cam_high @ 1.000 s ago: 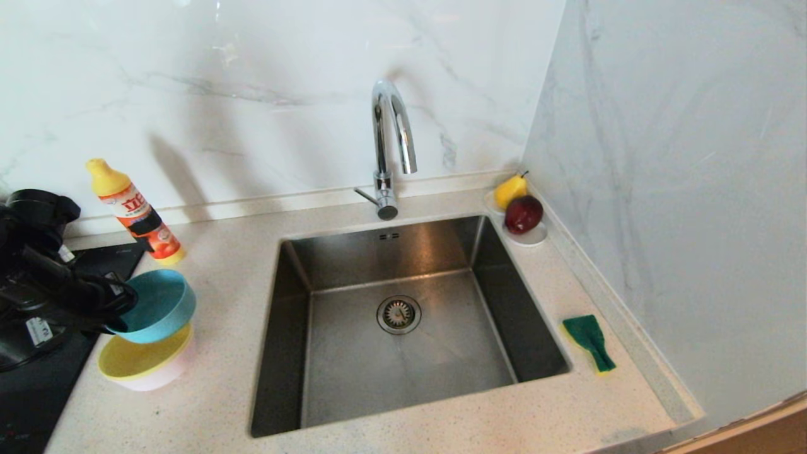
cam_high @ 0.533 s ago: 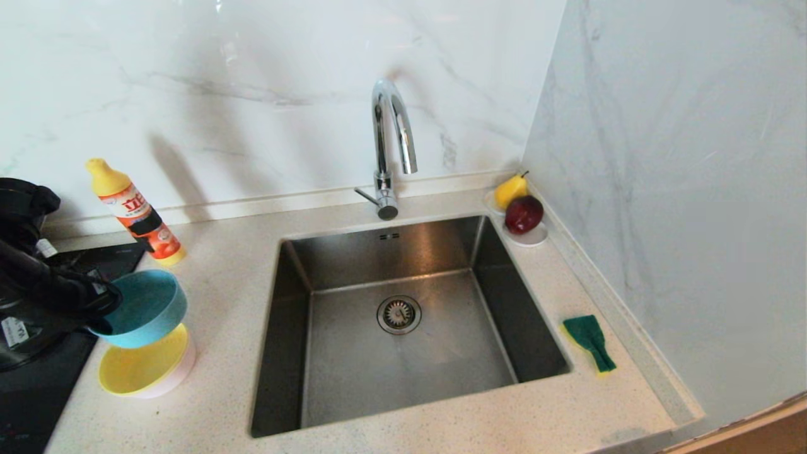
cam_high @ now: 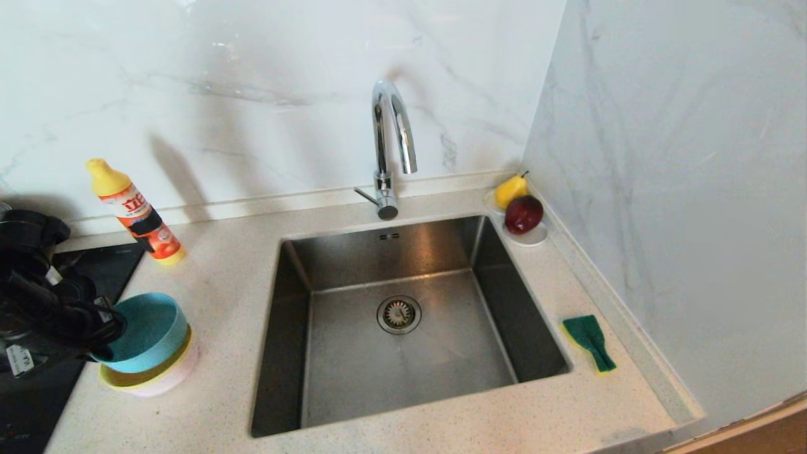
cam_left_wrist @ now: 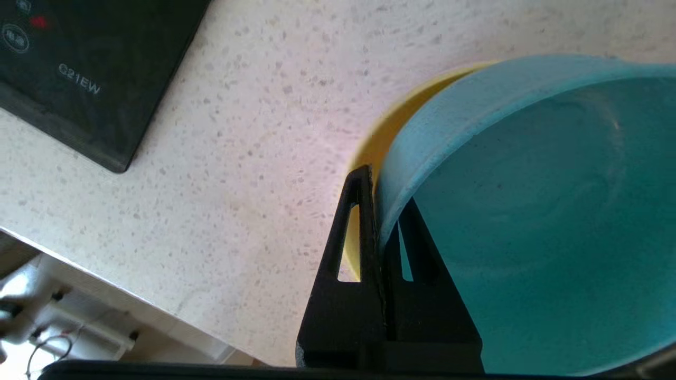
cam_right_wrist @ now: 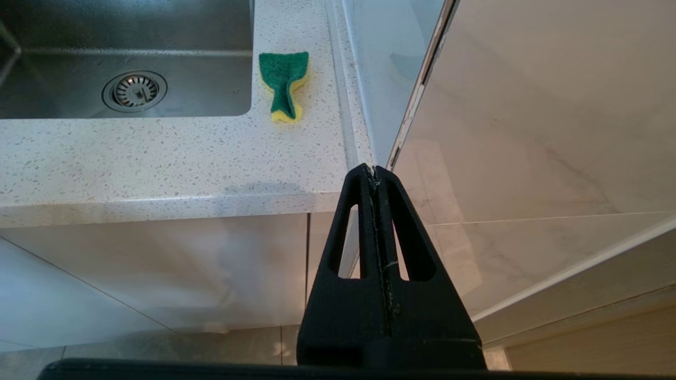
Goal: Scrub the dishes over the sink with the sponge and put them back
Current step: Place the bowl on the bowl
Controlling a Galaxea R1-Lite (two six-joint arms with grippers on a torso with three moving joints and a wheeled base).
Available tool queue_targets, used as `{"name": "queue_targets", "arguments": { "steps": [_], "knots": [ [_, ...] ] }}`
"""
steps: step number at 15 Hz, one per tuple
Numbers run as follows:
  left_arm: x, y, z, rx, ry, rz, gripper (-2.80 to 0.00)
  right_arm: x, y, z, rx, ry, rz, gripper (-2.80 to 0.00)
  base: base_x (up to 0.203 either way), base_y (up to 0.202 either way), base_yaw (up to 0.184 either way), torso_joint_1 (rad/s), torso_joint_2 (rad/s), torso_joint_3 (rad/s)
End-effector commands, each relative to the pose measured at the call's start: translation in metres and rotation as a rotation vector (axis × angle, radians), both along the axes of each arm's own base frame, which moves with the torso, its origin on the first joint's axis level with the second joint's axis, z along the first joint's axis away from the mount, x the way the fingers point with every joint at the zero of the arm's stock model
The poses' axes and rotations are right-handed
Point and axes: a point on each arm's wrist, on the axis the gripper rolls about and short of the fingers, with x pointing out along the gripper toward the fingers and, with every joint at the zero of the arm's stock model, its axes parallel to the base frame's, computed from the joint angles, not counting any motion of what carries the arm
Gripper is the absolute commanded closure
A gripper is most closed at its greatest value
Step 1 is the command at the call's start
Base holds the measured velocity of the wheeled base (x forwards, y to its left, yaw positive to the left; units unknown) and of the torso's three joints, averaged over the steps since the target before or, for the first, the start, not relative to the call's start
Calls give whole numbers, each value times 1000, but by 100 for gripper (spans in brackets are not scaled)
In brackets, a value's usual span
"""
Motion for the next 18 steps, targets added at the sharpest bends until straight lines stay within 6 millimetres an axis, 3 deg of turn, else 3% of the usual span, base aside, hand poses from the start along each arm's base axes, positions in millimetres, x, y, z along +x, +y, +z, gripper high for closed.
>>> {"name": "queue_targets", "arguments": {
  "steps": [1, 5, 10, 18],
  "knots": [
    [2, 2, -1, -2, 5, 5, 0, 0, 0, 0, -1, -1, 2, 0, 0, 0, 0, 0, 0, 0],
    [3, 2, -6, -15, 22, 7, 0, 0, 0, 0, -1, -1, 1, 0, 0, 0, 0, 0, 0, 0],
    [-12, -4, 9, -10, 10, 7, 0, 0, 0, 0, -1, 0, 1, 0, 0, 0, 0, 0, 0, 0],
    [-13, 13, -8, -17, 62, 39, 0, 0, 0, 0, -1, -1, 2, 0, 0, 0, 0, 0, 0, 0]
  ]
}}
